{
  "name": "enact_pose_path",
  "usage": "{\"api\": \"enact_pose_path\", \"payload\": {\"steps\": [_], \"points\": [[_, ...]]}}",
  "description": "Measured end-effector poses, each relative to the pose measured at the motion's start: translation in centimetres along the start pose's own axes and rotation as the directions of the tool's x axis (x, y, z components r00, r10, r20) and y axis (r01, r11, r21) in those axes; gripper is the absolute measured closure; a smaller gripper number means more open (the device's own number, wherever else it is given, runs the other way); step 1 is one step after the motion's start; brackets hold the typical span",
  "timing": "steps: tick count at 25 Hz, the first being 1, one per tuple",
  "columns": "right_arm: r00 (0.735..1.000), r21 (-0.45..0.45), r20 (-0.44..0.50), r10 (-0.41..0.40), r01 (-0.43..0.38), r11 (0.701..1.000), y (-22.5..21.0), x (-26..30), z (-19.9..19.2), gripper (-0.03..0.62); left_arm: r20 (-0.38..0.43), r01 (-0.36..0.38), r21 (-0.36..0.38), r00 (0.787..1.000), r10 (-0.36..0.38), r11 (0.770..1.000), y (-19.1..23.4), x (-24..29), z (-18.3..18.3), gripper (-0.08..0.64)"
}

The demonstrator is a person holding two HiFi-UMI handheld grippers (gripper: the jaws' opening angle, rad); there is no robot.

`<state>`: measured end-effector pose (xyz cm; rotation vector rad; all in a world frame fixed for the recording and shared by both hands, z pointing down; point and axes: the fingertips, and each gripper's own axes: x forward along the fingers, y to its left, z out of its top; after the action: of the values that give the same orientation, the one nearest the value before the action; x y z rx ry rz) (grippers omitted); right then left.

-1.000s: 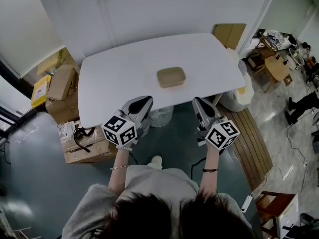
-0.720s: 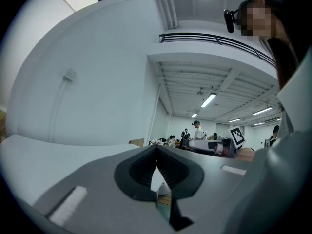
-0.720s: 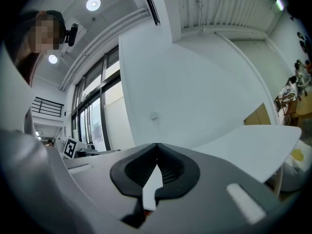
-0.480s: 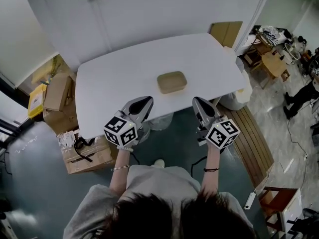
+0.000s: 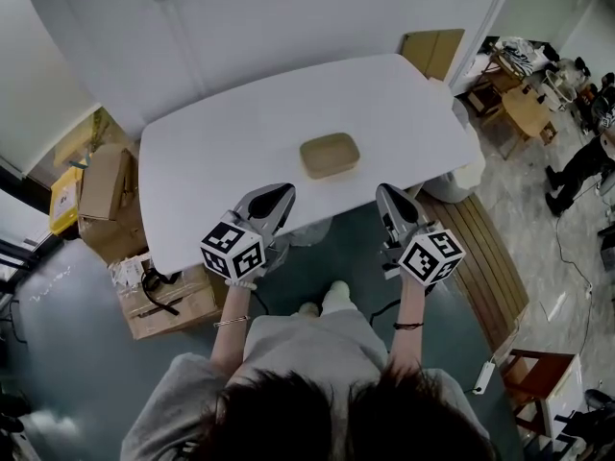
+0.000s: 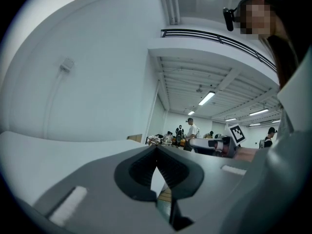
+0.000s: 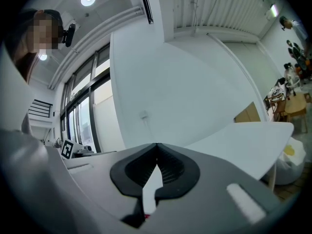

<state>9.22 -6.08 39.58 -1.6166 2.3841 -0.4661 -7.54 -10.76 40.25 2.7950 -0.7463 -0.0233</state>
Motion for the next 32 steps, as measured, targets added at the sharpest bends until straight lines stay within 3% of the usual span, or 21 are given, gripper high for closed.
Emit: {"api": "enact_pose_path", "payload": {"steps": [17,32], "points": [[0.992,0.011,-0.054,0.111,-0.110,0.994,-6.2,7.7,2.4,0.580,0.020,-0.111,-0.015,0.994,0.112,0.994,4.3,6.3,1.3,0.569],[0.963,0.031,-0.138,0.233,-0.231,0.972,-10.4,14.2,3.0,0.580,0.010,-0.259,-0.016,0.966,0.259,0.966,8.2,10.2,1.1,0.569]]}}
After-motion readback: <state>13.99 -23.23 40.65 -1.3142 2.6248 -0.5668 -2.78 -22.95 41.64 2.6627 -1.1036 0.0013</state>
